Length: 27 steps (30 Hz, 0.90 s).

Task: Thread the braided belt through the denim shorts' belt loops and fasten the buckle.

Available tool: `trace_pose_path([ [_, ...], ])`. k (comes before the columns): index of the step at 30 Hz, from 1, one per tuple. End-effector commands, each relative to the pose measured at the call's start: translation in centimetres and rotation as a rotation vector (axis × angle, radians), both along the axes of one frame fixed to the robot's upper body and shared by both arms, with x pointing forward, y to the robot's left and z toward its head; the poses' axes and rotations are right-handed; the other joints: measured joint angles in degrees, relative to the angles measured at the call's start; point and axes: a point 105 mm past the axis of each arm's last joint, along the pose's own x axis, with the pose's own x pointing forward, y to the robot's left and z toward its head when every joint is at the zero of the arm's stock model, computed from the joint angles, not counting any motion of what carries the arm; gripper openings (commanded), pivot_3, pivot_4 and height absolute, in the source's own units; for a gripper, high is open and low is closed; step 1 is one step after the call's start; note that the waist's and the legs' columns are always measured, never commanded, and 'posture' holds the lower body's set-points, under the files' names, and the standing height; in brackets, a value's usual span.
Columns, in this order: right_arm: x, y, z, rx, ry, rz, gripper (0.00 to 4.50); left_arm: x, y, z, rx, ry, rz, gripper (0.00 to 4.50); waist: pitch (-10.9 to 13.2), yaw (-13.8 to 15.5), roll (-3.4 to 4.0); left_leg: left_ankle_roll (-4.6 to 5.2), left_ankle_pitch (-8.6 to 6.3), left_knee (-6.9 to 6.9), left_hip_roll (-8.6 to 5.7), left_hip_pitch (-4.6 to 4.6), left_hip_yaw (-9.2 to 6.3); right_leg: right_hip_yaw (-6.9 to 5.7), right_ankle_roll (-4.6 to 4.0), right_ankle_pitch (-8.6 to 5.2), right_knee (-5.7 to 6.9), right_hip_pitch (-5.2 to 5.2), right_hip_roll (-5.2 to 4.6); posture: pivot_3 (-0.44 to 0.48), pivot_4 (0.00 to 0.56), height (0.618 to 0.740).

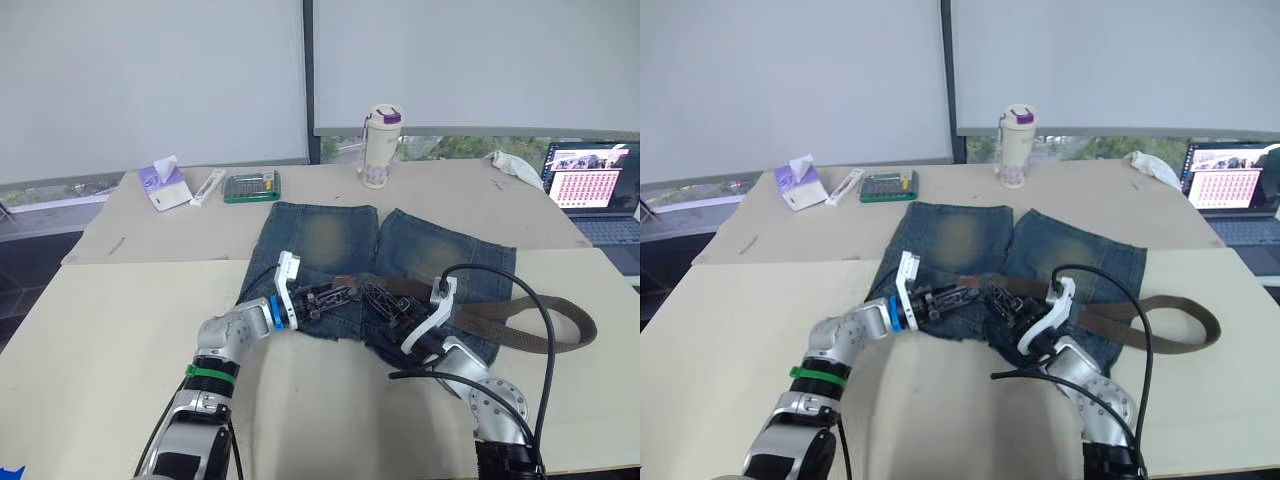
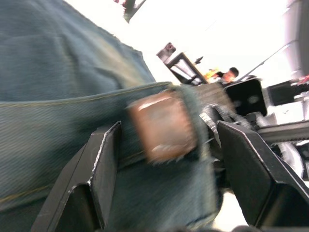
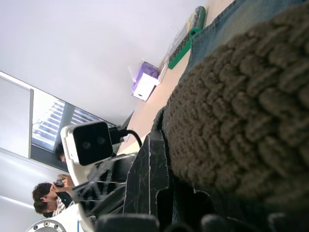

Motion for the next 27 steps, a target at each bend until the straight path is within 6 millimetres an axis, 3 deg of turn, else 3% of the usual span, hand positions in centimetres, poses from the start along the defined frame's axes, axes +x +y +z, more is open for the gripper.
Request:
trace_pose_path([
  [1,-0.7,0.5,1.5,-0.016,-0.079,0.030,0.00,0.6,-0.2,2.0,-0.084,-0.023,0.024,2.53,0.00,0.04,0.01,0.00,0.00,0.00,0.00,0.00,0.00,0.00,0.00,0.00,0.00,0.00,0.00,0.000,0.150,0.740],
  [5,-0.5,-0.1,1.4,-0.025,-0.075,-0.004,0.00,0.5,-0.2,2.3,-0.104,-0.016,0.027,1.13,0.00,0.04,0.01,0.00,0.00,0.01,-0.02,0.00,0.00,0.00,0.00,0.00,-0.01,0.01,-0.04,0.000,0.150,0.740],
  [9,-0.5,-0.5,1.7,-0.026,-0.071,0.004,1.49,0.3,0.0,1.9,-0.084,-0.016,0.024,0.00,-0.01,0.11,0.01,-0.01,0.00,0.02,-0.05,0.00,0.00,0.00,0.00,0.00,-0.01,0.01,-0.05,0.000,0.150,0.740],
  [15,-4.3,-2.3,2.3,-0.254,-0.142,0.155,3.50,0.8,2.4,1.5,-0.007,-0.042,0.085,0.00,-0.03,0.26,0.04,0.00,0.00,0.02,-0.09,-0.04,0.00,-0.02,0.01,-0.01,-0.06,0.02,-0.07,0.000,0.150,0.740],
  [17,-6.2,-4.0,2.3,-0.370,-0.153,0.218,4.23,1.0,3.7,1.1,0.072,-0.071,0.107,0.00,-0.04,0.30,0.07,0.00,0.00,0.03,-0.13,-0.04,0.00,-0.03,0.01,-0.01,-0.09,0.06,-0.03,0.000,0.150,0.740],
  [18,-6.8,-5.8,2.5,-0.449,-0.149,0.202,4.49,1.2,4.7,0.8,0.119,-0.083,0.122,0.00,-0.06,0.35,0.10,0.00,0.00,0.03,-0.16,-0.04,0.02,-0.03,0.03,-0.02,-0.10,0.07,-0.06,0.000,0.150,0.740],
  [20,-7.3,-7.7,2.8,-0.533,-0.146,0.180,4.49,1.3,5.7,0.5,0.166,-0.094,0.135,0.00,-0.03,0.22,0.04,0.01,-0.01,0.03,-0.19,-0.03,0.20,-0.06,0.04,-0.03,-0.14,0.14,-0.06,0.000,0.150,0.740],
  [24,-5.9,-12.9,3.6,-0.701,-0.119,-0.020,4.49,1.8,7.6,0.5,0.230,-0.120,0.173,0.00,0.03,0.18,-0.07,0.10,-0.06,0.02,-0.03,-0.03,0.54,-0.03,0.37,-0.23,-0.19,0.51,0.07,0.000,0.150,0.740],
  [27,-6.2,-13.9,2.3,-0.807,-0.054,0.011,4.49,2.1,8.1,0.5,0.252,-0.128,0.180,0.00,0.02,0.26,-0.06,0.16,-0.09,0.02,0.01,0.04,0.62,-0.03,0.44,-0.28,-0.23,0.61,0.11,0.000,0.150,0.740],
])
